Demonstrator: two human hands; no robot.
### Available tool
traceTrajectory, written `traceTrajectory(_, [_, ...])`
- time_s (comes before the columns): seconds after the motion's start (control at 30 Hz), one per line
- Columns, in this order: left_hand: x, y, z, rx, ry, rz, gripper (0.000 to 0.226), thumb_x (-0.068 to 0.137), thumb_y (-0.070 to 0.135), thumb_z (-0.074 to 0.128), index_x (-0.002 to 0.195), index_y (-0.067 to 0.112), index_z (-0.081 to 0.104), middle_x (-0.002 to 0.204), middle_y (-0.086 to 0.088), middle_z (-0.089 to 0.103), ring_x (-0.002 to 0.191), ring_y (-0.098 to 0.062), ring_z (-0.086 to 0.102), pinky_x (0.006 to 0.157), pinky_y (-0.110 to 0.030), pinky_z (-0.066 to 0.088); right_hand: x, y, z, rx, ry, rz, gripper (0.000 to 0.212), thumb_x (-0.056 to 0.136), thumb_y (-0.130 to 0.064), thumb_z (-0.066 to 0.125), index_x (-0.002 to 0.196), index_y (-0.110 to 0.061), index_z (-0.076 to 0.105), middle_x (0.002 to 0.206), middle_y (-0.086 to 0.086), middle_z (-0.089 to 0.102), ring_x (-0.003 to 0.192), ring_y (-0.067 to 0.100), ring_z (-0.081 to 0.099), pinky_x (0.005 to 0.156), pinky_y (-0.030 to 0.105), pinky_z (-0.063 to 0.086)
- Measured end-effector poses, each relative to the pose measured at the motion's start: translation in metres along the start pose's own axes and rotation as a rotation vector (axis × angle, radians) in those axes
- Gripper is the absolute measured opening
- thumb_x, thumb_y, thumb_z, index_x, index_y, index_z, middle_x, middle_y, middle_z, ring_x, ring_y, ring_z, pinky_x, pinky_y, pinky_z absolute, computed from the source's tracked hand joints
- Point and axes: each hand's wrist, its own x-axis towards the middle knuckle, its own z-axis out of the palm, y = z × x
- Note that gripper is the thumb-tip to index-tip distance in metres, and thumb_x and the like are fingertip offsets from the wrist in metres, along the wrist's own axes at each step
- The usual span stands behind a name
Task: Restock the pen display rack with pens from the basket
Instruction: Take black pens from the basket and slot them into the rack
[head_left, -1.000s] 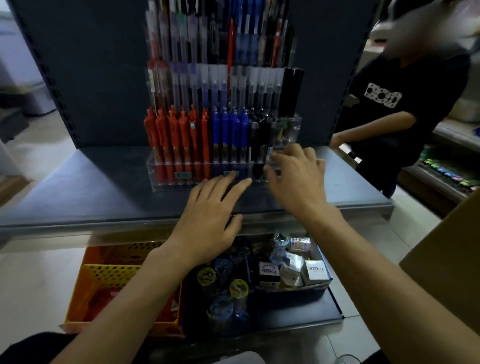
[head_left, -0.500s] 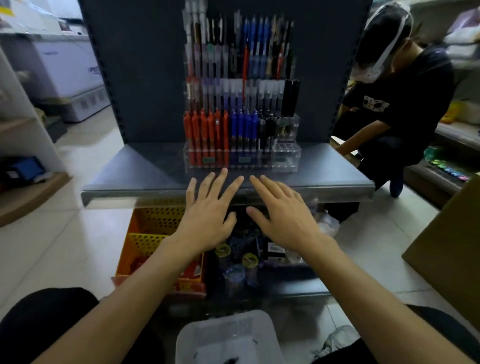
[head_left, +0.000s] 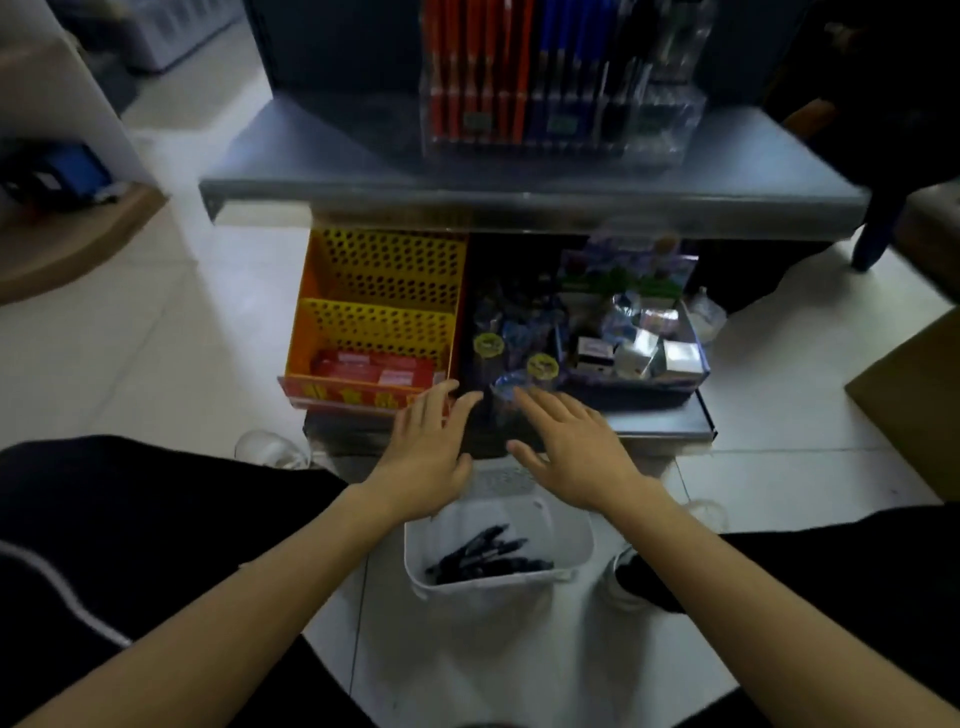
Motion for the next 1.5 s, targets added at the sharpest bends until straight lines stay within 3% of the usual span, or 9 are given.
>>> traceTrajectory(0.3, [0.018, -0.030, 0.056, 0.119, -0.287, 0.054, 0.078, 0.094, 0.030, 0.047, 0.154, 0.015, 0.001, 0.161, -0.011, 0.001, 0.147, -0.030, 0.006, 0.117, -0.042, 0.008, 0.031, 0.020, 0.083, 0.062, -0.345, 0.041, 0.071, 0.098, -0.057, 0.036, 0.156, -0.027, 0.008, 0.164, -0.001, 0.013, 0.150, 0.023, 0.013, 0.121, 0.041, 0.014])
traceTrajectory(0.6, [0.045, -0.042, 0.150, 0.029, -0.642, 0.041, 0.074, 0.095, 0.032, 0.051, 0.152, 0.008, 0.010, 0.159, -0.014, 0.017, 0.142, -0.034, 0.023, 0.116, -0.045, 0.023, 0.051, 0.046, 0.150, 0.124, -0.542, 0.094, 0.074, 0.097, -0.049, 0.047, 0.156, -0.022, 0.012, 0.160, 0.003, 0.025, 0.142, 0.024, 0.030, 0.116, 0.039, 0.029])
traceTrajectory(0.77, [0.049, -0.045, 0.210, 0.019, -0.766, -0.005, 0.074, 0.093, 0.043, 0.053, 0.151, 0.012, 0.018, 0.148, -0.013, 0.033, 0.130, -0.032, 0.038, 0.107, -0.041, 0.032, 0.047, 0.062, 0.180, 0.081, -0.627, 0.133, 0.077, 0.097, -0.053, 0.043, 0.156, -0.027, 0.001, 0.165, 0.003, 0.001, 0.151, 0.026, 0.006, 0.121, 0.045, 0.010])
traceTrajectory(0.87, [0.045, -0.043, 0.238, 0.057, -0.805, -0.031, 0.079, 0.093, 0.039, 0.054, 0.152, 0.010, 0.010, 0.150, -0.016, 0.024, 0.132, -0.035, 0.031, 0.107, -0.043, 0.030, 0.042, 0.068, 0.194, 0.024, -0.672, 0.094, 0.078, 0.097, -0.056, 0.040, 0.155, -0.031, -0.007, 0.163, 0.003, -0.015, 0.151, 0.026, -0.007, 0.121, 0.046, 0.000])
traceTrajectory(1.03, [0.051, -0.037, 0.254, 0.072, -0.760, -0.104, 0.085, 0.089, 0.024, 0.062, 0.152, 0.009, 0.006, 0.147, -0.019, 0.025, 0.132, -0.037, 0.030, 0.107, -0.046, 0.033, 0.042, 0.069, 0.204, 0.051, -0.591, 0.099, 0.079, 0.098, -0.053, 0.041, 0.154, -0.032, -0.010, 0.163, 0.003, -0.018, 0.151, 0.026, -0.011, 0.121, 0.044, -0.003])
traceTrajectory(1.23, [0.057, -0.043, 0.262, -0.104, -0.850, -0.172, 0.039, 0.089, 0.020, 0.060, 0.127, 0.012, 0.051, 0.128, -0.011, 0.054, 0.115, -0.028, 0.053, 0.093, -0.032, 0.044, 0.047, 0.068, 0.206, 0.102, -0.508, 0.086, 0.082, 0.096, -0.050, 0.046, 0.154, -0.034, -0.010, 0.163, 0.002, -0.018, 0.151, 0.026, -0.008, 0.120, 0.042, -0.005])
traceTrajectory(1.37, [0.049, -0.041, 0.258, -0.151, -0.905, -0.214, 0.029, 0.088, 0.018, 0.062, 0.117, 0.012, 0.059, 0.116, -0.009, 0.063, 0.103, -0.025, 0.061, 0.083, -0.027, 0.047, 0.045, 0.065, 0.198, 0.096, -0.522, 0.034, 0.080, 0.096, -0.050, 0.046, 0.155, -0.032, -0.005, 0.164, 0.001, -0.012, 0.151, 0.026, -0.004, 0.121, 0.042, -0.002])
traceTrajectory(1.5, [0.038, -0.043, 0.254, -0.173, -0.863, -0.232, 0.031, 0.091, 0.021, 0.059, 0.121, 0.013, 0.058, 0.121, -0.008, 0.062, 0.107, -0.025, 0.059, 0.084, -0.023, 0.042, 0.043, 0.061, 0.188, 0.095, -0.520, 0.036, 0.077, 0.097, -0.049, 0.045, 0.156, -0.030, -0.002, 0.165, 0.002, -0.006, 0.151, 0.026, 0.000, 0.121, 0.043, 0.001])
